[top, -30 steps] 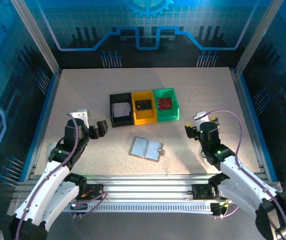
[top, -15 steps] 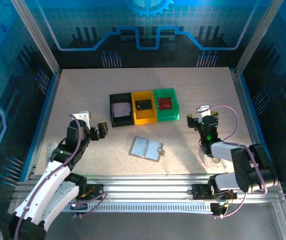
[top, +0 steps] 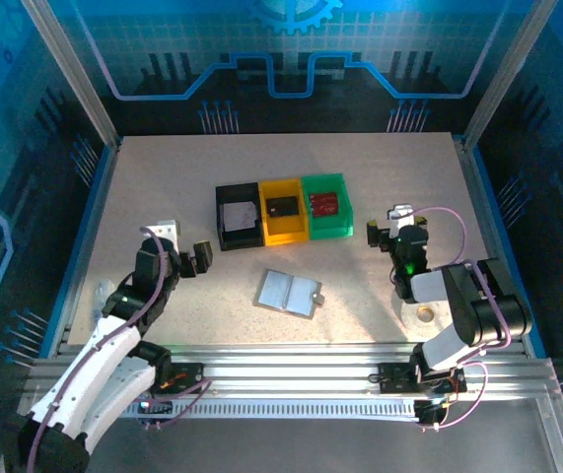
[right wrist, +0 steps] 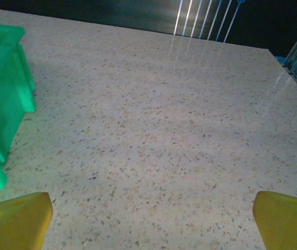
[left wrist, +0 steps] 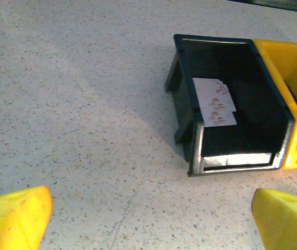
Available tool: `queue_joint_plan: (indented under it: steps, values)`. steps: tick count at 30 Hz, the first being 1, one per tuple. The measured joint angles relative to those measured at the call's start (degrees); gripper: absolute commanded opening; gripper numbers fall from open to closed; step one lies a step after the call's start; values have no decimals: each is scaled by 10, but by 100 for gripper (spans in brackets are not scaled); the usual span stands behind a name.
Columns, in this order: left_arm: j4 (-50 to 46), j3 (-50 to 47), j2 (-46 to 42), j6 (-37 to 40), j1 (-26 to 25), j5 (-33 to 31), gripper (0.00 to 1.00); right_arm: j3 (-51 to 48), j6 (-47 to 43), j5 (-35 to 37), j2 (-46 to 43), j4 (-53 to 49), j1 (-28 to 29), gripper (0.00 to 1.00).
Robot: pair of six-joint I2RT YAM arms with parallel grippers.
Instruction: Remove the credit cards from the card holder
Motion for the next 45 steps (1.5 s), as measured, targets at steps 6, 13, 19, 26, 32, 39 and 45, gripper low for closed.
queue_joint_plan:
  steps: [6,13,19,26,32,39,45]
  values:
    - [46,-31,10,-30,33,-31,99,1,6,0,0,-3,-2,100]
    - [135,-33,113,-12,70,-59,99,1,8,-2,0,-5,-2,100]
    - [226,-34,204,35,82,-70,99,1,10,-11,0,-9,-8,100]
    - [331,-41,275,65,93,-70,99,1,13,-26,0,-10,-16,100]
    - [405,-43,329,78,94,-65,99,1,15,-38,0,-10,-22,100]
    - [470,-43,369,90,95,-52,99,1,17,-47,0,-10,-22,100]
    - [515,-43,401,111,98,-23,99,1,17,-47,0,-10,-23,100]
